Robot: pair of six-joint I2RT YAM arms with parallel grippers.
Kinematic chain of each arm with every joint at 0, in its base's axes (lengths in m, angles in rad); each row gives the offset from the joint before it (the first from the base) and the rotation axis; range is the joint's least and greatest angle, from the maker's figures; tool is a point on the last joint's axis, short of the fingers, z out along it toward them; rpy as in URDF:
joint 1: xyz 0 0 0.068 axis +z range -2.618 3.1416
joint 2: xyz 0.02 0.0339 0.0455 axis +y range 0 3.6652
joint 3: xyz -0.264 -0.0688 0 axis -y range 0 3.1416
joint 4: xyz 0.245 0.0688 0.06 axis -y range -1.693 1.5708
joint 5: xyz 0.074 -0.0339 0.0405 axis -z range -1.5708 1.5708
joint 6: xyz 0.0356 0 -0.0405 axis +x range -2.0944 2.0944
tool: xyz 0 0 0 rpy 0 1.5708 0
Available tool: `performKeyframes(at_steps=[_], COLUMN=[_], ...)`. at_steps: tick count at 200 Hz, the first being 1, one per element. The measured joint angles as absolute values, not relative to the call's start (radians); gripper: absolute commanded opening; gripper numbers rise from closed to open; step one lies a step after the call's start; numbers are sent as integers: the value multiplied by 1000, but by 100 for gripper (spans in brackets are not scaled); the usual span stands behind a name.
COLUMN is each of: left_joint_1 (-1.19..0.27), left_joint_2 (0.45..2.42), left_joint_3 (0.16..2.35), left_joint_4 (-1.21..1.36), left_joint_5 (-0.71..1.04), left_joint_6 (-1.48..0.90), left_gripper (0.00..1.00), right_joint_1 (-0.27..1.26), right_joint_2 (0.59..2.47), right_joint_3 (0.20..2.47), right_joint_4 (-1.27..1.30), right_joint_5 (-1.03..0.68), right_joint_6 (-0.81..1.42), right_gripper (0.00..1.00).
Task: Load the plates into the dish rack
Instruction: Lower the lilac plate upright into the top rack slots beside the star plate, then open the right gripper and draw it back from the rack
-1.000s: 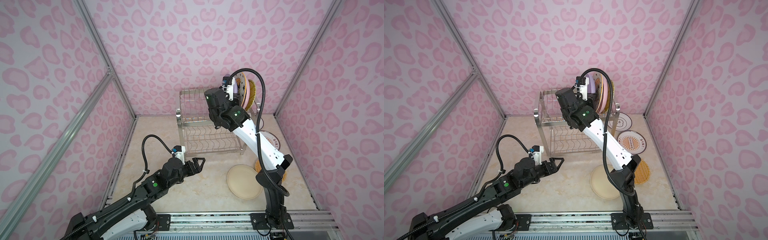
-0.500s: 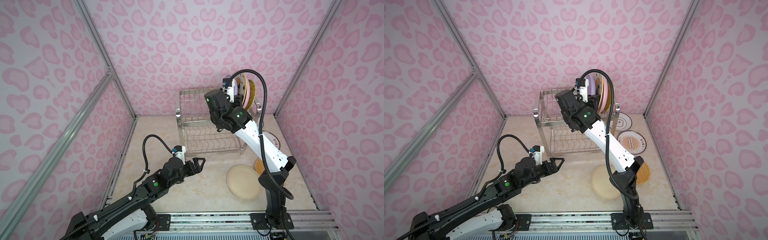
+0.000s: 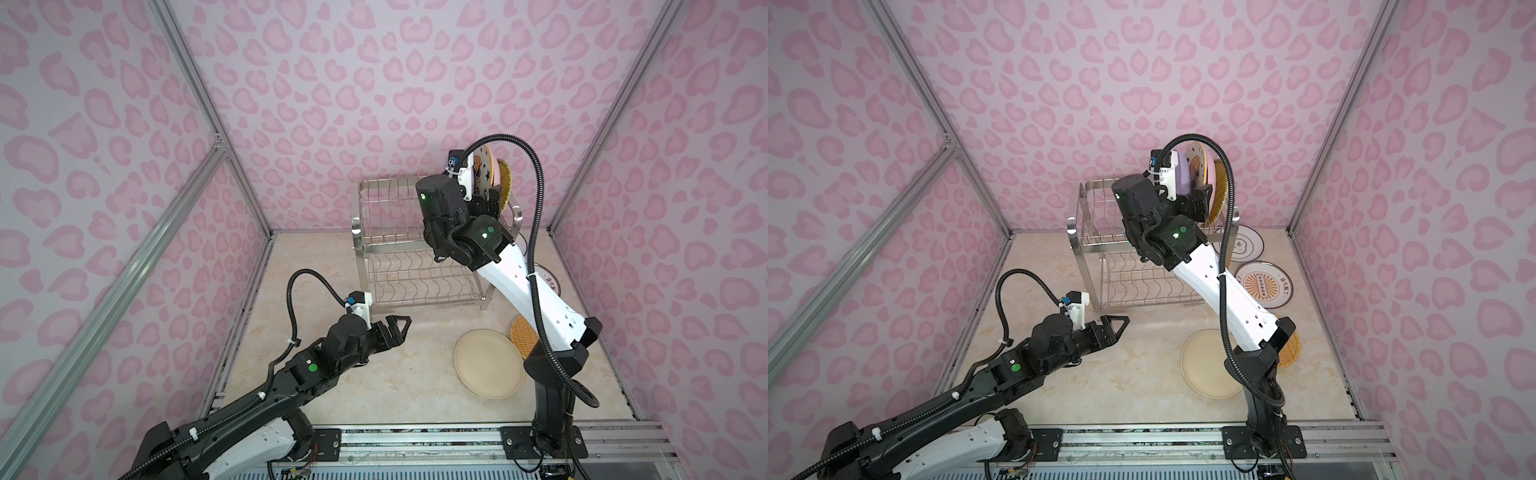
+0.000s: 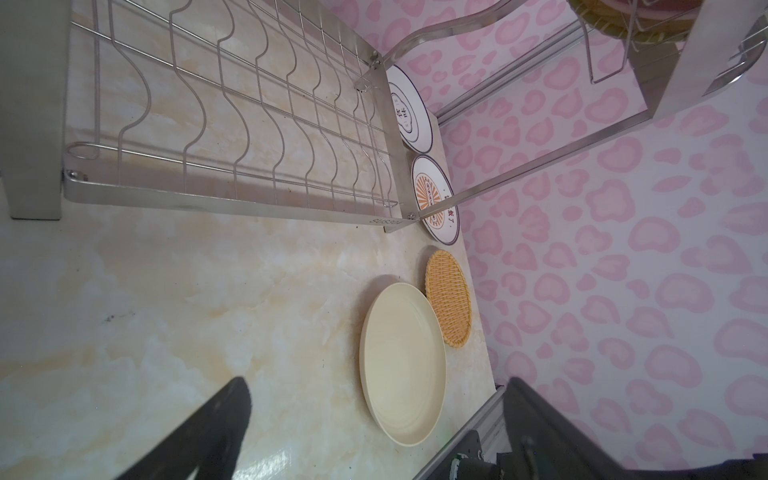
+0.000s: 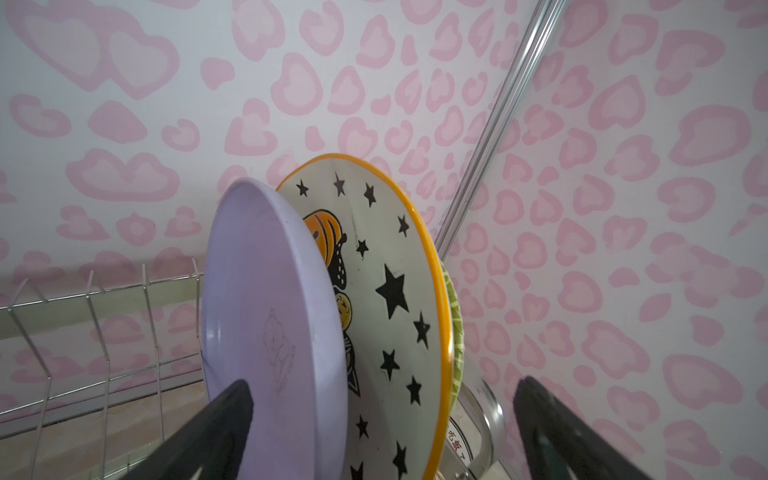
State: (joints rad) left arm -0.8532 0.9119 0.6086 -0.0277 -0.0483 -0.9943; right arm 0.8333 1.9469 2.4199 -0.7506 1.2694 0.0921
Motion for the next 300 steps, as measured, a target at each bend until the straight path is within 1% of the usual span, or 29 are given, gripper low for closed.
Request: performKeyframes(at_steps=[78, 120, 137, 217, 270, 300], left_joint_1=[-853, -853, -853, -853, -853, -854], left_joint_2=[919, 933, 938, 1004, 1017, 1013], left_joint_3=[609, 621, 628, 646, 649, 649], left_joint_4=[-21, -20, -20, 15, 26, 28], left_joint_5=[-34, -31, -26, 27, 51, 56], left_joint_6=[-994, -991, -986, -975, -976, -976], left_gripper=[97, 97, 97, 97, 97, 97], right_joint_1=[890, 910, 915, 912, 831, 768], right_joint_2=[1861, 1774, 1726, 1359, 1196, 1066], right_joint_3=[2370, 2294, 2256, 1881, 1716, 1560], right_joint_4=[-581, -500, -511, -569, -681, -715], right_joint_5=[1286, 1280, 1256, 1146, 1029, 936], right_joint_6=[-57, -134, -137, -12, 131, 220], right_gripper=[98, 98, 98, 98, 98, 98])
